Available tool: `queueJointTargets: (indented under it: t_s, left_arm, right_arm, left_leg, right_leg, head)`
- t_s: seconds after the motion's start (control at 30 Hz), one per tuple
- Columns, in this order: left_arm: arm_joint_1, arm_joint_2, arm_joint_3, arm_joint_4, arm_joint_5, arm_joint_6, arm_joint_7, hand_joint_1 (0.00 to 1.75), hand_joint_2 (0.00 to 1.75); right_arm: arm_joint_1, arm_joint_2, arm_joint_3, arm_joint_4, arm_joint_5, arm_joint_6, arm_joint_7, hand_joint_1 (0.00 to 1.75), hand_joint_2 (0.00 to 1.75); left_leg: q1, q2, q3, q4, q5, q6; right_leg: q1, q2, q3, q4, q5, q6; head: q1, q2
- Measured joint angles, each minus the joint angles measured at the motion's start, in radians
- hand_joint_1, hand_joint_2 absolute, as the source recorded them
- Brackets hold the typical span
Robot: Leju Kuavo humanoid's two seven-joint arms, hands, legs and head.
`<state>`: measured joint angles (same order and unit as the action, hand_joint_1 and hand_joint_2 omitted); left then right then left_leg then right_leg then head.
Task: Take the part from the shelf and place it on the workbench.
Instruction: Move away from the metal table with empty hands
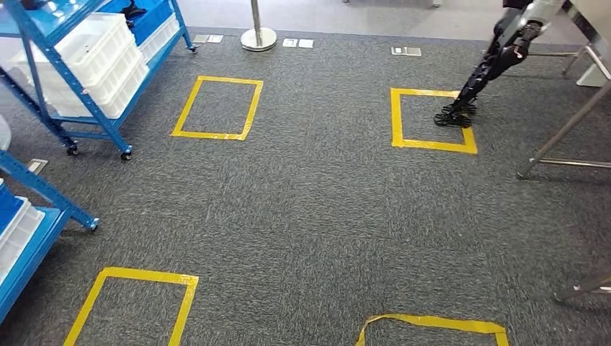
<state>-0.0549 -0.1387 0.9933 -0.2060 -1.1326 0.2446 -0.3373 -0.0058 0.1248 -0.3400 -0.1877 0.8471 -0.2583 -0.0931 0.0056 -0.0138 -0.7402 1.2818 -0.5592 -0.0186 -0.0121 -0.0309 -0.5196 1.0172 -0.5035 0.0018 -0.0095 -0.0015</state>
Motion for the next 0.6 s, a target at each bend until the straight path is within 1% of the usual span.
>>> queueJointTargets:
  t_s: [0.03, 0.07, 0.1, 0.13, 0.17, 0.2, 0.23, 0.27, 0.3, 0.33, 0.37, 0.4, 0.43, 0.47, 0.5, 0.53, 0.57, 0.6]
  left_arm:
    - [0.000, 0.000, 0.000, 0.000, 0.001, -0.002, 0.000, 0.00, 0.00]
    - [0.001, 0.001, 0.000, 0.000, 0.002, -0.003, 0.000, 0.00, 0.00]
    - [0.001, 0.002, 0.001, 0.000, 0.003, -0.003, 0.000, 0.00, 0.00]
    - [0.001, 0.003, 0.001, 0.000, 0.003, -0.003, 0.000, 0.00, 0.00]
    - [0.000, 0.003, 0.001, 0.000, 0.003, -0.004, 0.000, 0.00, 0.00]
    - [-0.002, 0.003, 0.001, 0.000, 0.003, -0.004, 0.000, 0.00, 0.00]
    - [-0.003, 0.004, 0.001, 0.000, 0.003, -0.004, 0.000, 0.00, 0.00]
    - [-0.004, 0.004, 0.001, 0.000, 0.003, -0.004, -0.001, 0.00, 0.00]
    - [-0.003, 0.004, 0.001, 0.000, 0.003, -0.004, -0.001, 0.00, 0.00]
    - [-0.002, 0.004, 0.002, 0.000, 0.003, -0.004, -0.001, 0.00, 0.00]
    - [-0.002, 0.004, 0.003, 0.000, 0.003, -0.004, -0.001, 0.00, 0.00]
    - [-0.003, 0.004, 0.003, 0.000, 0.004, -0.004, -0.001, 0.00, 0.00]
    - [-0.004, 0.003, 0.004, 0.000, 0.004, -0.004, -0.002, 0.00, 0.00]
    - [-0.005, 0.003, 0.005, 0.000, 0.004, -0.004, -0.003, 0.00, 0.00]
    - [-0.006, 0.003, 0.005, 0.000, 0.003, -0.004, -0.003, 0.00, 0.00]
    - [-0.005, 0.003, 0.006, 0.000, 0.003, -0.004, -0.004, 0.00, 0.00]
    - [-0.005, 0.002, 0.006, 0.000, 0.003, -0.004, -0.004, 0.00, 0.00]
    - [-0.004, 0.002, 0.006, 0.000, 0.003, -0.004, -0.004, 0.00, 0.00]
  right_arm:
    - [0.001, 0.000, 0.000, 0.000, 0.000, 0.000, 0.000, 0.00, 1.75]
    - [0.001, 0.000, 0.000, 0.000, 0.001, 0.000, 0.000, 0.00, 1.75]
    - [-0.001, 0.001, 0.000, 0.000, 0.001, 0.000, 0.000, 0.00, 1.75]
    - [-0.002, 0.001, 0.000, 0.000, 0.001, 0.000, 0.000, 0.00, 1.75]
    - [-0.002, 0.001, 0.000, 0.000, 0.001, 0.000, 0.000, 0.00, 1.75]
    - [-0.002, 0.002, 0.000, 0.000, 0.001, 0.000, 0.000, 0.00, 1.75]
    - [-0.002, 0.001, 0.000, 0.000, 0.001, 0.000, 0.000, 0.00, 1.75]
    - [-0.002, 0.001, 0.000, 0.000, 0.001, 0.000, 0.000, 0.00, 1.75]
    - [-0.003, 0.001, 0.000, 0.000, 0.001, 0.000, 0.000, 0.00, 1.75]
    - [-0.006, 0.001, 0.000, 0.000, 0.002, 0.000, 0.000, 0.00, 1.75]
    - [-0.007, 0.001, 0.000, 0.000, 0.002, 0.000, 0.000, 0.00, 1.75]
    - [-0.008, 0.001, 0.000, 0.000, 0.002, 0.000, -0.001, 0.00, 1.75]
    - [-0.007, 0.001, 0.000, 0.000, 0.002, 0.001, -0.001, 0.00, 1.75]
    - [-0.007, 0.002, 0.000, 0.000, 0.002, 0.001, -0.002, 0.00, 1.75]
    - [-0.009, 0.002, 0.000, 0.000, 0.002, 0.001, -0.002, 0.00, 1.75]
    - [-0.011, 0.002, 0.000, 0.000, 0.004, 0.001, -0.002, 0.00, 1.75]
    - [-0.013, 0.001, 0.000, 0.000, 0.005, 0.001, -0.002, 0.00, 1.75]
    - [-0.014, 0.001, 0.000, 0.000, 0.006, 0.001, -0.001, 0.00, 1.75]
  left_leg:
    - [0.000, 0.006, -0.008, 0.029, -0.006, 0.000]
    - [0.000, 0.011, 0.002, 0.021, 0.005, 0.001]
    - [0.000, 0.018, 0.030, -0.024, 0.031, 0.003]
    - [-0.001, 0.036, 0.070, -0.089, 0.059, 0.006]
    - [-0.005, 0.061, 0.105, -0.152, 0.079, 0.009]
    - [-0.009, 0.081, 0.129, -0.197, 0.090, 0.015]
    - [-0.012, 0.093, 0.139, -0.221, 0.091, 0.020]
    - [-0.016, 0.089, 0.138, -0.226, 0.090, 0.026]
    - [-0.016, 0.074, 0.135, -0.227, 0.092, 0.032]
    - [-0.014, 0.060, 0.133, -0.230, 0.095, 0.037]
    - [-0.011, 0.047, 0.132, -0.232, 0.098, 0.043]
    - [-0.007, 0.035, 0.130, -0.234, 0.102, 0.049]
    - [-0.004, 0.022, 0.127, -0.234, 0.105, 0.054]
    - [-0.004, 0.008, 0.124, -0.234, 0.108, 0.058]
    - [-0.004, -0.006, 0.120, -0.234, 0.110, 0.061]
    - [-0.004, -0.022, 0.118, -0.234, 0.112, 0.062]
    - [-0.004, -0.038, 0.117, -0.234, 0.114, 0.063]
    - [-0.004, -0.054, 0.117, -0.234, 0.117, 0.062]
  right_leg:
    - [0.001, -0.016, -0.001, 0.000, 0.000, 0.000]
    - [0.002, -0.030, 0.000, 0.000, -0.001, -0.001]
    - [0.002, -0.043, 0.001, 0.000, -0.002, -0.001]
    - [0.003, -0.054, 0.004, 0.000, -0.004, 0.000]
    - [0.007, -0.065, 0.006, 0.003, -0.007, 0.002]
    - [0.011, -0.076, 0.007, 0.004, -0.010, 0.006]
    - [0.016, -0.087, 0.009, 0.004, -0.013, 0.010]
    - [0.020, -0.099, 0.010, 0.004, -0.015, 0.013]
    - [0.020, -0.111, 0.012, 0.003, -0.016, 0.016]
    - [0.019, -0.109, 0.011, 0.006, -0.020, 0.019]
    - [0.017, -0.089, 0.004, 0.021, -0.030, 0.021]
    - [0.014, -0.057, -0.013, 0.056, -0.049, 0.021]
    - [0.012, -0.020, -0.041, 0.113, -0.076, 0.020]
    - [0.010, 0.005, -0.074, 0.181, -0.104, 0.017]
    - [0.010, 0.016, -0.106, 0.246, -0.126, 0.016]
    - [0.009, 0.020, -0.126, 0.284, -0.134, 0.018]
    - [0.009, 0.023, -0.128, 0.284, -0.126, 0.024]
    - [0.009, 0.028, -0.110, 0.247, -0.104, 0.031]
  head:
    - [0.000, 0.000]
    - [0.000, 0.000]
    - [0.000, 0.000]
    - [0.000, 0.000]
    - [-0.001, 0.000]
    - [-0.001, 0.000]
    - [-0.001, 0.000]
    - [0.000, 0.000]
    - [0.001, 0.000]
    - [0.001, 0.000]
    - [0.002, 0.000]
    - [0.004, 0.000]
    - [0.006, 0.000]
    - [0.008, 0.000]
    - [0.008, 0.000]
    - [0.008, 0.000]
    - [0.008, 0.000]
    - [0.008, 0.000]
